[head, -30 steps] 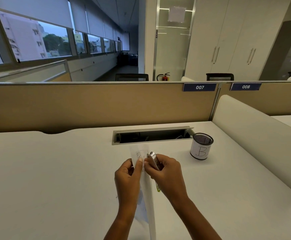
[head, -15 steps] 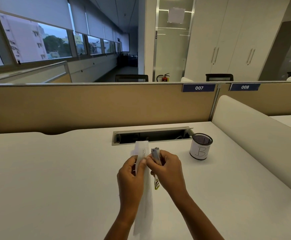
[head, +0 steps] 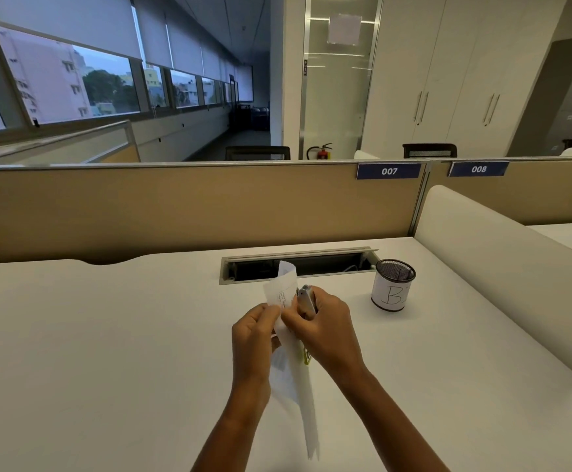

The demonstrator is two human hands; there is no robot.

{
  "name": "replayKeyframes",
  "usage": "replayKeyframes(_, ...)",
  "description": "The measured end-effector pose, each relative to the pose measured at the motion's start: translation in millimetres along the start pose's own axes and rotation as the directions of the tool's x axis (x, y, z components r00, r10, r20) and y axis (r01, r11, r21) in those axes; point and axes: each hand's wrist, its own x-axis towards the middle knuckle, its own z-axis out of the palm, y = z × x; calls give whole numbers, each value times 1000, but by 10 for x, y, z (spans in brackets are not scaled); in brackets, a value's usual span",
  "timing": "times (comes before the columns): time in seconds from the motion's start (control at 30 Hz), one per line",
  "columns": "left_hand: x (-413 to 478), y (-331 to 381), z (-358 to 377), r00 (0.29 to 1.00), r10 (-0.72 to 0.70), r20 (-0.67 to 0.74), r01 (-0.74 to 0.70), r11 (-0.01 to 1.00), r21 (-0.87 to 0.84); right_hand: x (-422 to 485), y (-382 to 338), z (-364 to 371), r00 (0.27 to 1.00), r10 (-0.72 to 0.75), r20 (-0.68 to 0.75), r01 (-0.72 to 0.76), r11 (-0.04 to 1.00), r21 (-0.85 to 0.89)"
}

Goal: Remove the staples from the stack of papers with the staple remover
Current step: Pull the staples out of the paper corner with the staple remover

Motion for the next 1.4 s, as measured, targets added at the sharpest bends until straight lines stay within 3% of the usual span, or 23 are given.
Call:
replayKeyframes(0.2, 69, 8, -10, 994, -107, 8, 107, 994, 30, -73, 11, 34, 987, -159, -3, 156, 969, -193)
replayKeyframes(0.4, 91, 10, -13, 980, -194, 39, 196, 980, -45, -144, 42, 68, 975, -221, -32, 210, 958, -197)
replayKeyframes(0.53, 87, -16, -32, 971, -212, 113, 224, 968, -113, -133, 60, 73, 995, -80, -61, 79, 997, -13)
replayKeyframes(0.7, 36, -52, -33, 969, -163, 183, 178, 982, -69, -108, 117, 105, 994, 100, -52, -87, 974, 208)
replayKeyframes(0.8, 79, -55, -62, 969, -169, 178, 179, 983, -38, -86, 142, 139, 958, 273, 84, -283, 864, 417)
replayKeyframes(0.87, 111, -53, -80, 970, -170, 173, 177, 984, -29, -75, 152, 124, 922, 346, 176, -388, 800, 458)
replayKeyframes(0.93, 130, -59, -87, 968, -176, 179, 184, 982, -33, -67, 152, 49, 924, 321, 206, -377, 849, 370)
replayKeyframes(1.07, 130, -92, -104, 971, -168, 173, 175, 984, -29, -71, 120, -114, 937, 137, 322, -192, 970, 146)
replayKeyframes(1.2, 126, -91, -109, 976, -155, 150, 163, 986, -41, -81, 64, -205, 971, 8, 237, 2, 999, -42)
replayKeyframes(1.4, 116, -67, -102, 984, -132, 123, 135, 991, -19, -68, 12, -247, 984, -64, 168, 93, 981, -169)
